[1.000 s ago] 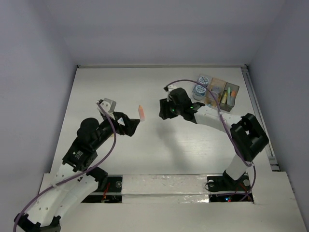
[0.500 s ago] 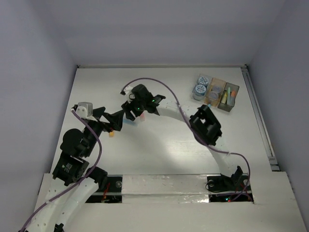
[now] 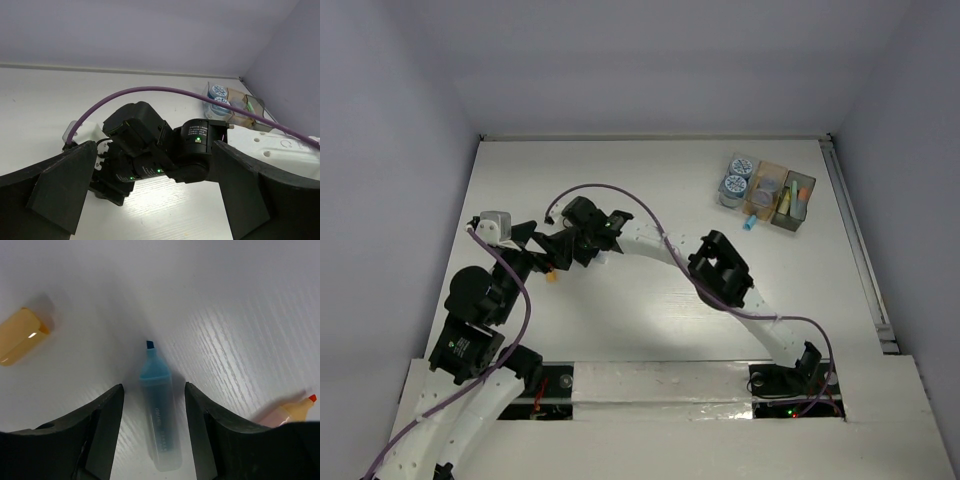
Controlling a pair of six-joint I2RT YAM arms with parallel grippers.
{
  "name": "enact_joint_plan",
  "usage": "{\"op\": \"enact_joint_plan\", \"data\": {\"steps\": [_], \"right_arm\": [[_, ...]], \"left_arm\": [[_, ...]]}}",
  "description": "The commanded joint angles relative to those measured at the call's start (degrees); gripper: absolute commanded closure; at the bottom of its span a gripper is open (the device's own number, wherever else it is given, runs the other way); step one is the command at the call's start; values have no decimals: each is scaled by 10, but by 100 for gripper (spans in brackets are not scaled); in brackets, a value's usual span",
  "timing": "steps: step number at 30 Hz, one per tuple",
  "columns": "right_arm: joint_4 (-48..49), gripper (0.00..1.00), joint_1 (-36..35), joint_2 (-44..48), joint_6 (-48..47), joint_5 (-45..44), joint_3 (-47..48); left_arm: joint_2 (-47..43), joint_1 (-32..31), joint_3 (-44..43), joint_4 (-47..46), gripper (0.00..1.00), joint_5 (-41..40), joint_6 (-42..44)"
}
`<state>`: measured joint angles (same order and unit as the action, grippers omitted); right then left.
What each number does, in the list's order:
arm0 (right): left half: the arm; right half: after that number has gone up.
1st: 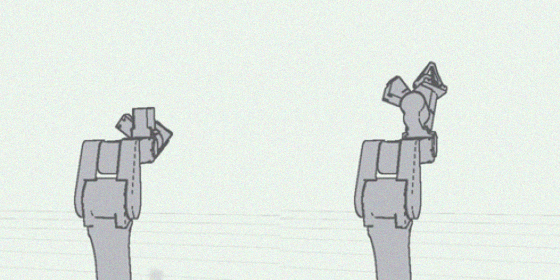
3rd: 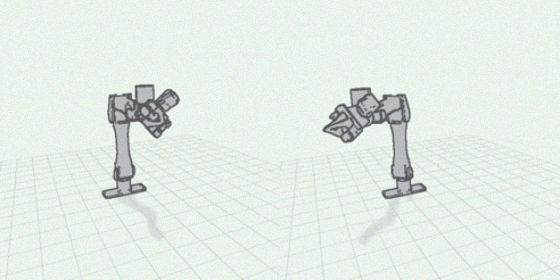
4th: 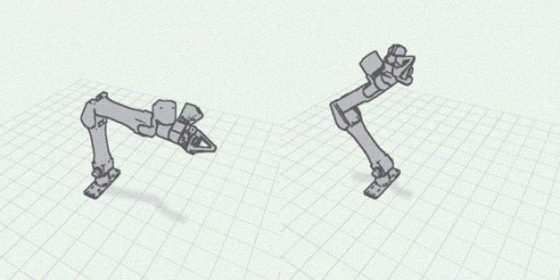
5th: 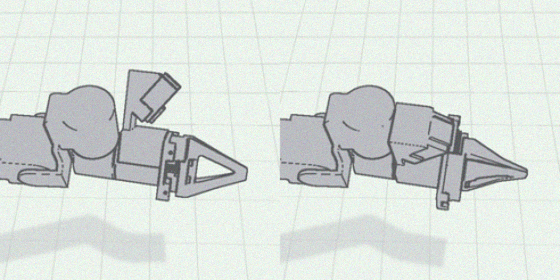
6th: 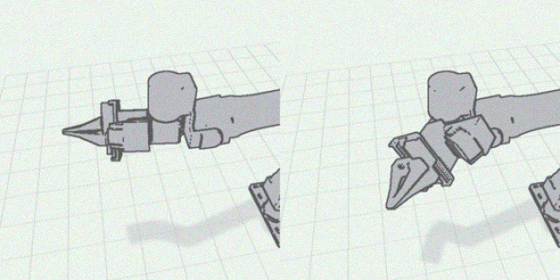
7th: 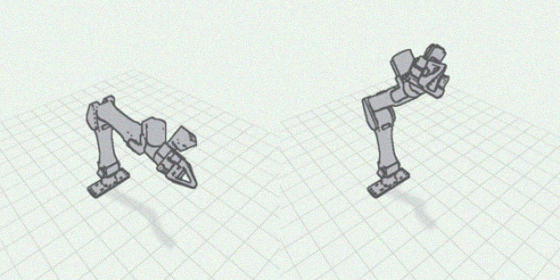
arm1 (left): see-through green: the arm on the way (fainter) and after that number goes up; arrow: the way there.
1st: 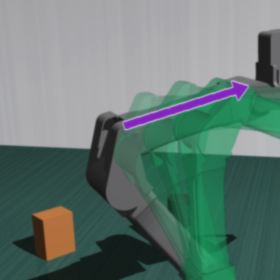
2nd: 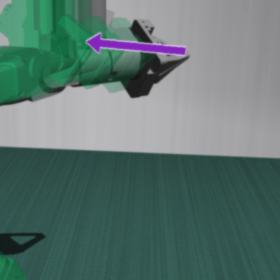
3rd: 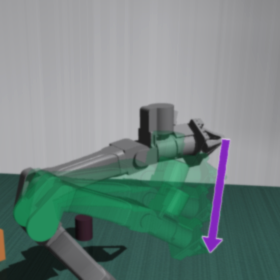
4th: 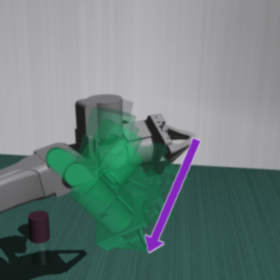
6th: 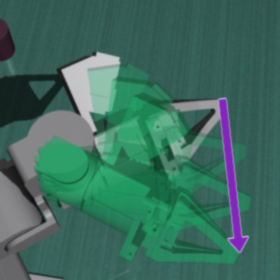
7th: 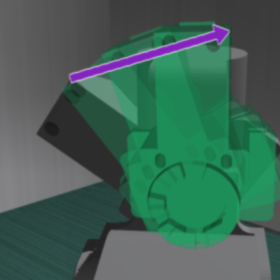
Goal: Sort the stationery into containers
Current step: Pick up the pen from the center of the board.
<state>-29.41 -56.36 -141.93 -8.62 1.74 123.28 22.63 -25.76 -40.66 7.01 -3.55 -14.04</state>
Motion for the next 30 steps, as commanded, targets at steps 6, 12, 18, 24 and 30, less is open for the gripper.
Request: {"op": "enact_joint_plan", "data": {"steps": [6, 12, 18, 24, 30], "right_arm": [[-1, 55, -4, -11, -4, -24, 3], [41, 92, -4, -3, 34, -8, 4], [225, 96, 10, 148, 158, -31, -134], [288, 97, 21, 277, 206, -126, -244], [342, 99, 33, 395, 269, -179, -342]], "left_arm": [[0, 4, -6, -29, 4, 6, -4], [3, 9, -4, -30, 5, 13, -5], [25, 9, 4, -35, 6, 64, -12], [46, 9, 10, -41, 11, 93, -20], [91, 9, 11, -42, 15, 129, -28]]}}
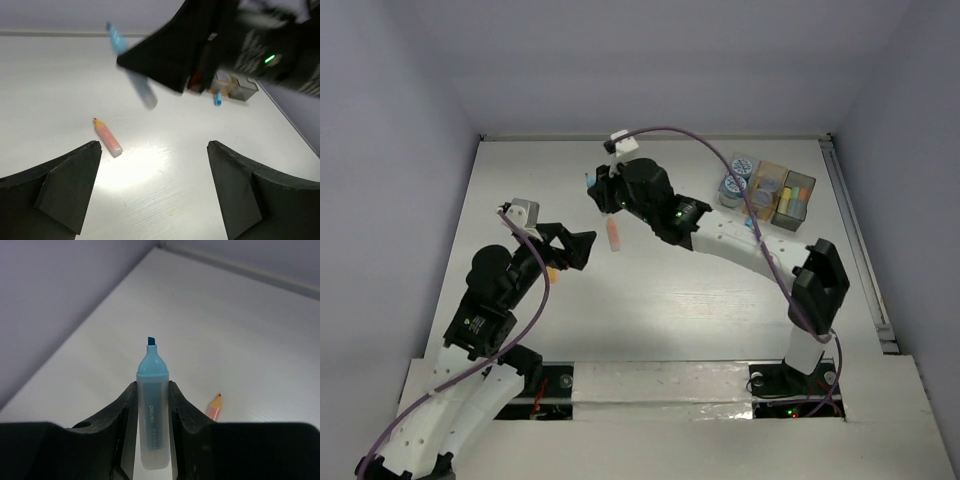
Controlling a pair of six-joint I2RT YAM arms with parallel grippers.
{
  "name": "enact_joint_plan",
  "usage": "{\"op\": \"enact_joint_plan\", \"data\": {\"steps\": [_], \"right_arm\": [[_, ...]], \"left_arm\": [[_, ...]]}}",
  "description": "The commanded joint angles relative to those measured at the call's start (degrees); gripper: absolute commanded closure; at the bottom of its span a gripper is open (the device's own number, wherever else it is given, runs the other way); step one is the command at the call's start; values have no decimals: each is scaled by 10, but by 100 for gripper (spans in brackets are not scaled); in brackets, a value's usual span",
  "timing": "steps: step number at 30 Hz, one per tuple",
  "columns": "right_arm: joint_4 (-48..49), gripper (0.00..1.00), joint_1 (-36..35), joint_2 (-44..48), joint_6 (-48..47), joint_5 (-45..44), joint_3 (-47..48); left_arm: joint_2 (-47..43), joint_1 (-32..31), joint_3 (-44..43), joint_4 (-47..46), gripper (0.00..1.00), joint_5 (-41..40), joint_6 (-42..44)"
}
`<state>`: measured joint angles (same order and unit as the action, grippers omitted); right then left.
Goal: Sort the stationery into containers
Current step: Pick up the pen from the center of the board.
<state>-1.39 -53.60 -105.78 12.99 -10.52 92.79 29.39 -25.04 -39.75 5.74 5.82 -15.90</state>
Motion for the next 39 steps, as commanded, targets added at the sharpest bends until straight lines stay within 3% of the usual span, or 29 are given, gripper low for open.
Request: {"op": "enact_joint_plan", "data": {"steps": [1, 13, 29, 39], "right_arm": [[62, 98, 5, 42, 58, -62, -47], [125, 100, -8, 126, 156, 8, -120], [183, 100, -29, 145, 180, 63, -163], [203, 100, -46, 142, 180, 45, -188]], "left_arm": [[34, 2, 2, -30, 16, 40, -10], [90, 32, 7, -54, 23, 122, -17], [103, 32, 7, -57, 55, 132, -19], [91, 32, 13, -78, 57, 141, -24]]}}
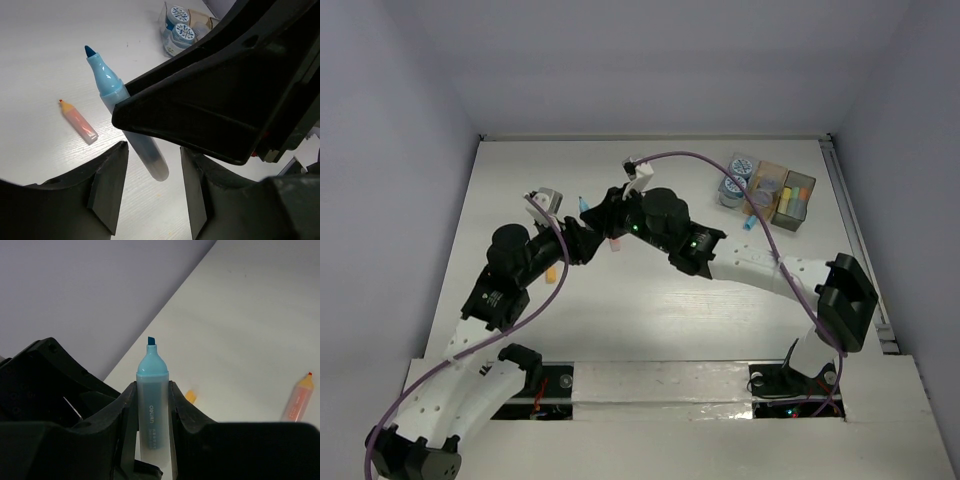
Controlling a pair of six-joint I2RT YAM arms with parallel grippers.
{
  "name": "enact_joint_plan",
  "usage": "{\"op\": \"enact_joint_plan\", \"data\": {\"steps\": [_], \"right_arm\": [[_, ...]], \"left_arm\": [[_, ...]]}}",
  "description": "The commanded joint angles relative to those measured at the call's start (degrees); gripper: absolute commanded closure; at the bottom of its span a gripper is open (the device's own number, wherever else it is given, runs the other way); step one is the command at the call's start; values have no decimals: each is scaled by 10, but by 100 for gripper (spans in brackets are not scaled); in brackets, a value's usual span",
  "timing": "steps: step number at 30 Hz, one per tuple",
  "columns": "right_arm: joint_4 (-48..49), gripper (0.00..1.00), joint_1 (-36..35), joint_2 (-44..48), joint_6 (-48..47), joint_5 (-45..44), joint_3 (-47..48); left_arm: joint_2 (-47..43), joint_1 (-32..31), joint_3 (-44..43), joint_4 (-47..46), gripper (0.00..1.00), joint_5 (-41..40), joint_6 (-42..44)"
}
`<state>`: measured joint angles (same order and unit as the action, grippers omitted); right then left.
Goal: Sort the stationery into containers
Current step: Pick up the pen from the center of the board.
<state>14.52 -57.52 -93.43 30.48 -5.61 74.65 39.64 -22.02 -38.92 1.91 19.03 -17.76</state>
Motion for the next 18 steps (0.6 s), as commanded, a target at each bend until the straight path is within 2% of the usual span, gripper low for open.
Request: {"op": "enact_joint_plan", "data": {"steps": [1, 4, 8, 9, 12, 14, 18], "right_arm": [[46, 100, -12, 20, 5, -2, -8], [63, 100, -12, 28, 12, 2, -22], [76, 100, -17, 35, 15, 19, -31], [77, 100, -22, 40, 15, 19, -34], [89, 100, -22, 47, 23, 27, -43], [96, 100, -22, 55, 27, 33, -45], [102, 100, -28, 67, 25, 33, -48]], "left_arm": [[-11, 2, 4, -38, 58, 5, -6], [-7, 2, 2, -29, 65, -12, -4], [2, 8, -2, -24, 83, -23, -3], [2, 8, -2, -22, 84, -28, -3], [5, 8, -2, -21, 82, -26, -3], [14, 8, -3, -21, 73, -21, -3], [22, 8, -5, -20, 72, -15, 1]]}}
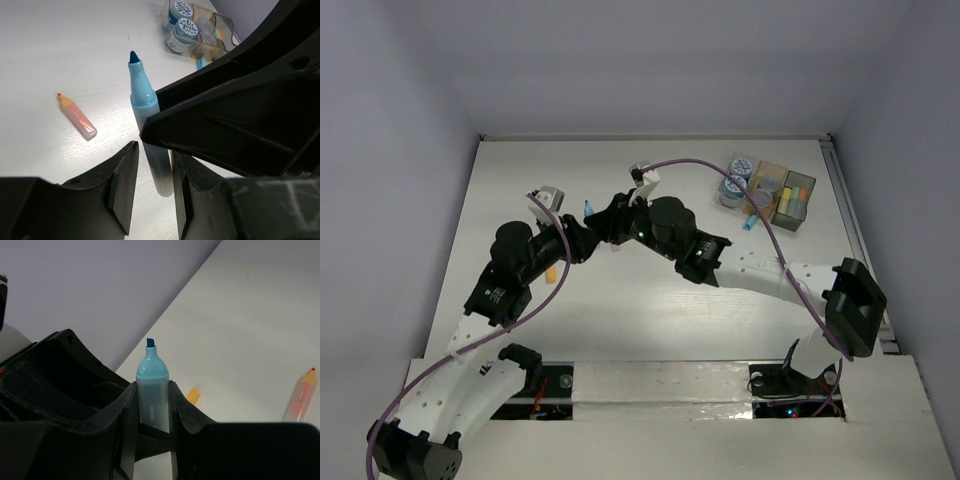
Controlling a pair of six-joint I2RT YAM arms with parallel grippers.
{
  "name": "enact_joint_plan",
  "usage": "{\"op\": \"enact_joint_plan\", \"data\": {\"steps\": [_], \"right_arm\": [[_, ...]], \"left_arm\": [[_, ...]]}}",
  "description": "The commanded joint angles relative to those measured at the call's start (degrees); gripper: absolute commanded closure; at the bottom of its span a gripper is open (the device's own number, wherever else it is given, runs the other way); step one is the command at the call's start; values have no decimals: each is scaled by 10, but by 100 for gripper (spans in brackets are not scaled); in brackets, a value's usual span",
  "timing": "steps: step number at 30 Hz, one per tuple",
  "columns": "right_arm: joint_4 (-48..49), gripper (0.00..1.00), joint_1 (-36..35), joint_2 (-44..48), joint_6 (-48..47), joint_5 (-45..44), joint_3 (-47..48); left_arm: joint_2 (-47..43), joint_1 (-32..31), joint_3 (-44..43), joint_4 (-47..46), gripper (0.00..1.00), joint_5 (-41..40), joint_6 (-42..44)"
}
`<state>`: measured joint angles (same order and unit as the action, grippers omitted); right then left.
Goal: Sort the stationery into containers
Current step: Pick up the pen from the center of the board.
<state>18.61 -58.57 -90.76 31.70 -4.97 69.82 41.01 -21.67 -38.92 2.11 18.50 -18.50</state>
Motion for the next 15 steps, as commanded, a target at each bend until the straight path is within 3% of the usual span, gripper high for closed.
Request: {"op": "enact_joint_plan", "data": {"steps": [1, 4, 5, 8, 11, 13, 14, 15], "right_arm": [[60, 100, -17, 42, 10, 23, 0], [56, 100, -17, 45, 6, 22, 1], [54, 100, -17, 44, 6, 22, 1], [50, 100, -17, 45, 5, 14, -2], [39, 98, -17, 52, 1, 8, -7], [21, 89, -17, 62, -8, -6, -4], [-6, 73, -17, 67, -14, -13, -3], [-24, 65, -17, 73, -18, -18, 0]], "left_arm": [[8, 4, -5, -22, 72, -11, 8], [7, 4, -6, -21, 72, -13, 9], [6, 4, -9, -22, 83, -14, 10], [-4, 4, -7, -22, 100, -29, 13], [-6, 4, -9, -7, 100, -33, 14], [-6, 4, -9, -7, 100, -29, 14], [-8, 4, -9, -7, 100, -27, 14], [-9, 4, -9, -7, 100, -23, 13]]}}
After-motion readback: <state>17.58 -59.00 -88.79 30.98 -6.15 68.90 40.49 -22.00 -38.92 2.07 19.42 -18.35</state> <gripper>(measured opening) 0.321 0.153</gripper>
